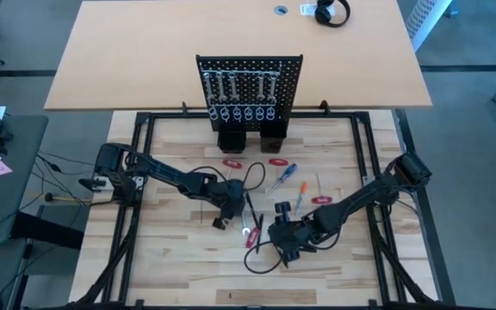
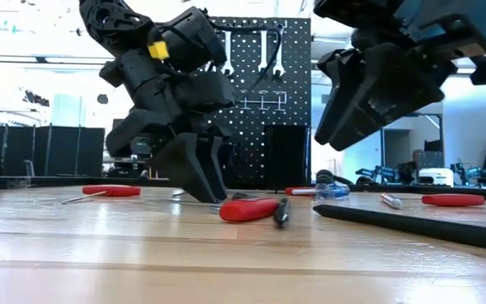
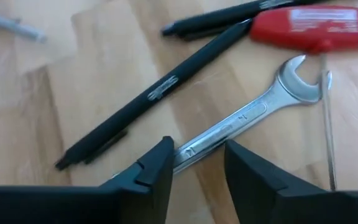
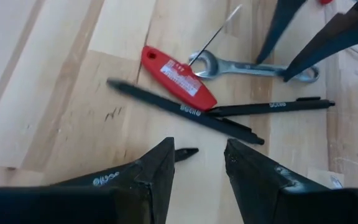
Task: Hang tools onto peg board
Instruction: Hang the wrench on the peg board
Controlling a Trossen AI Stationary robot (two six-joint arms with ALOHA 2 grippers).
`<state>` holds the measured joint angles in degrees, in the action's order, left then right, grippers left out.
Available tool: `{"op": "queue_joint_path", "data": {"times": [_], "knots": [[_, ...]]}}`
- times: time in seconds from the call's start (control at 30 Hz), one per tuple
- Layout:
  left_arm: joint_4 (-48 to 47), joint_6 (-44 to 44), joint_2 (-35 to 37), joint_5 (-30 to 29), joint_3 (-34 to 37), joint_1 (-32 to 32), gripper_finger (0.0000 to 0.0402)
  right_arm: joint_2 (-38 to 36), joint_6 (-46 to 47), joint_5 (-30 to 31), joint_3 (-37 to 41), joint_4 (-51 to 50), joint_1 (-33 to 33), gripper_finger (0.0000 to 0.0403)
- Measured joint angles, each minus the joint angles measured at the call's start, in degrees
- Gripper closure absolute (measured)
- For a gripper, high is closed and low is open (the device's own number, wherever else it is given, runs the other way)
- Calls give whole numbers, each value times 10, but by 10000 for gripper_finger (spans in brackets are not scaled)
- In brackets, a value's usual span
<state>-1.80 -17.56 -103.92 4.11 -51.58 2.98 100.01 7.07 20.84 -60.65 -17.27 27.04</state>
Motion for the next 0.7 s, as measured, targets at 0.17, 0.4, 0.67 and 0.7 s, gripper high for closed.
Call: {"op": "queue_joint_path", "data": {"times": [0.17,0.4,0.67,0.7], "knots": [[-17,107,0,-9,1,1,303,0,0,0,0,-3,4,249],[24,333,-1,-36,2,32,332,0,-24,14,2,12,5,249],[43,397,13,-109,5,79,349,7,-55,22,93,289,-45,249],[39,398,20,-119,6,85,349,12,-49,16,104,331,-53,249]]}}
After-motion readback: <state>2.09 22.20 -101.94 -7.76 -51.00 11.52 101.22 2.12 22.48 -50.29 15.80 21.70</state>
